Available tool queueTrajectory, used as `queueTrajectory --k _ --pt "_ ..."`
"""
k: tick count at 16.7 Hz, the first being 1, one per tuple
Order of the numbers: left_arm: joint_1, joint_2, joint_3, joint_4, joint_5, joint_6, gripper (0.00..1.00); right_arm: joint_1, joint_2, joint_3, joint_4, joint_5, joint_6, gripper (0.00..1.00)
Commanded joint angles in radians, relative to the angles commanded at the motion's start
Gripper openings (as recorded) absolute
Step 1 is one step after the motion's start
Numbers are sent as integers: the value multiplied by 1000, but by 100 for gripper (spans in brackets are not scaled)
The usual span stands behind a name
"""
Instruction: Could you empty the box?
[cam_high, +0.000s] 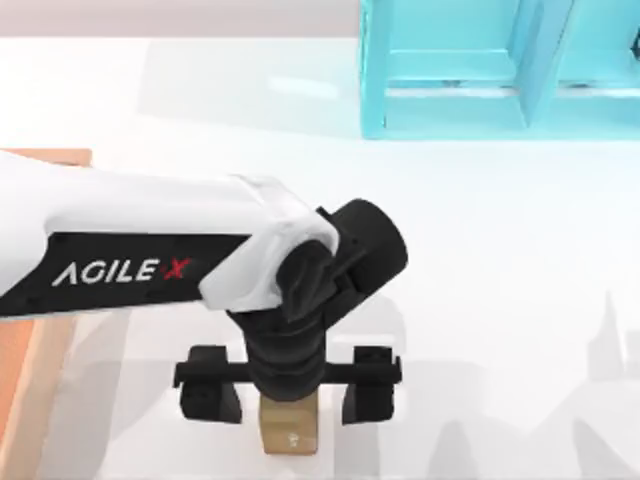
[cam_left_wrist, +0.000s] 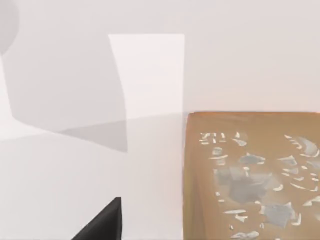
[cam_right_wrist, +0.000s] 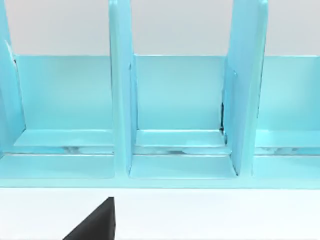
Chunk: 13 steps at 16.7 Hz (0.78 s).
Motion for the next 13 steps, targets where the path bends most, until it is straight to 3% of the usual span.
queueTrajectory --k 5,13 --pt "2 -12 26 -37 0 -2 100 0 0 0 0 0 0 100" --pt "-2 -96 204 -300 -1 -4 100 0 0 0 0 0 0 100"
